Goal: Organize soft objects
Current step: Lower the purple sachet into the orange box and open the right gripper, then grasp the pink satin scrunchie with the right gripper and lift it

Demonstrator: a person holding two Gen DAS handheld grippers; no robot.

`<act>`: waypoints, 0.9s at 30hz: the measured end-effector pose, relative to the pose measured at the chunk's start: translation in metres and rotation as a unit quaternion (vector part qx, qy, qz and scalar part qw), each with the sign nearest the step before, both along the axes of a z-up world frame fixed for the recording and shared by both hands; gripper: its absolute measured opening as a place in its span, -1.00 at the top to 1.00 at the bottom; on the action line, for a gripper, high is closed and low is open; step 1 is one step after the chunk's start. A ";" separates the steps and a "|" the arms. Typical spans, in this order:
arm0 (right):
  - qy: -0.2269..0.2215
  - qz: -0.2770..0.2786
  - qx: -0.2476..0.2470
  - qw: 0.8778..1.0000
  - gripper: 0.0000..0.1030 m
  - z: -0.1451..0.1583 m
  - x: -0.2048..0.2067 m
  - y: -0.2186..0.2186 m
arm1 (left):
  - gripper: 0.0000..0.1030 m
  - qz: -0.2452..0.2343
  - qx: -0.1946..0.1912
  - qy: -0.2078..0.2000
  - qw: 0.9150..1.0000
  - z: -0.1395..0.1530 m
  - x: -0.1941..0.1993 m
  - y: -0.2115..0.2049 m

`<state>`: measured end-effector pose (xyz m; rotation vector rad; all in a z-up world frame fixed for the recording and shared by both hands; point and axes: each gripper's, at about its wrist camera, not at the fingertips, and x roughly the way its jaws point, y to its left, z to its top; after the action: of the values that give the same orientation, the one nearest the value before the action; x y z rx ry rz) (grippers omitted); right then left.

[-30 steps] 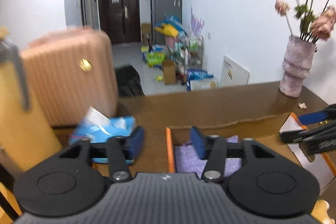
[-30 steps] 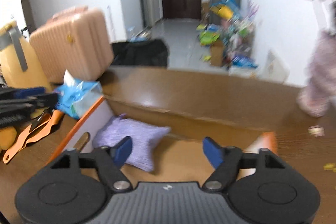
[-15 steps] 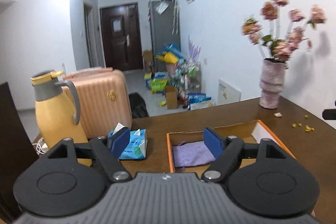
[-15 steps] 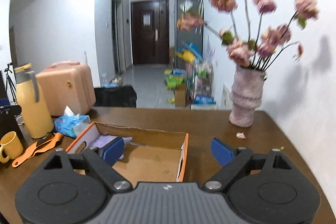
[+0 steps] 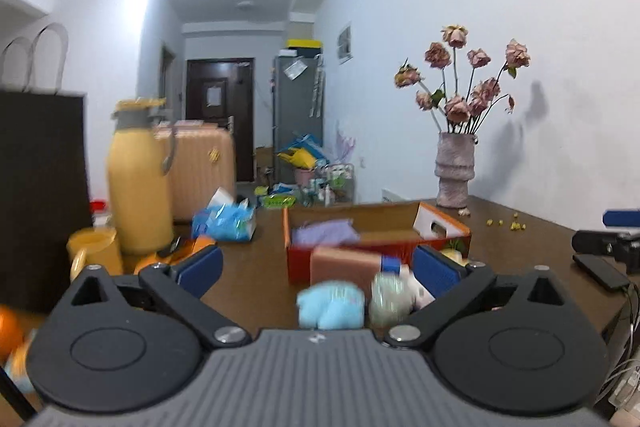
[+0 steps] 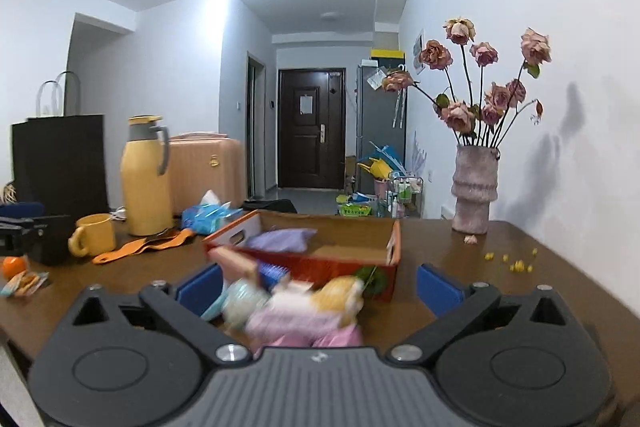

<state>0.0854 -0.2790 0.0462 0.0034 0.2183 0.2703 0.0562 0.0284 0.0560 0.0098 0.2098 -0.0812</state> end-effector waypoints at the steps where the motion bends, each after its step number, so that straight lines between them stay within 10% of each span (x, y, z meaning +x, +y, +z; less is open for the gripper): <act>1: 0.004 0.002 0.011 1.000 -1.00 -0.011 -0.009 0.002 | -1.00 0.001 0.000 0.001 1.000 -0.007 -0.007 0.000; 17: 0.092 -0.025 0.058 0.994 -0.96 -0.062 0.024 0.001 | -1.00 -0.023 0.003 0.085 0.996 -0.054 0.040 -0.006; 27: 0.145 -0.042 0.090 0.984 -0.66 -0.085 0.087 -0.024 | -0.98 -0.144 -0.024 0.156 0.977 -0.075 0.104 -0.084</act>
<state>0.1729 -0.3034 -0.0393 0.2319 0.4815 0.2043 0.1605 -0.0556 -0.0186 -0.0213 0.5206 -0.3774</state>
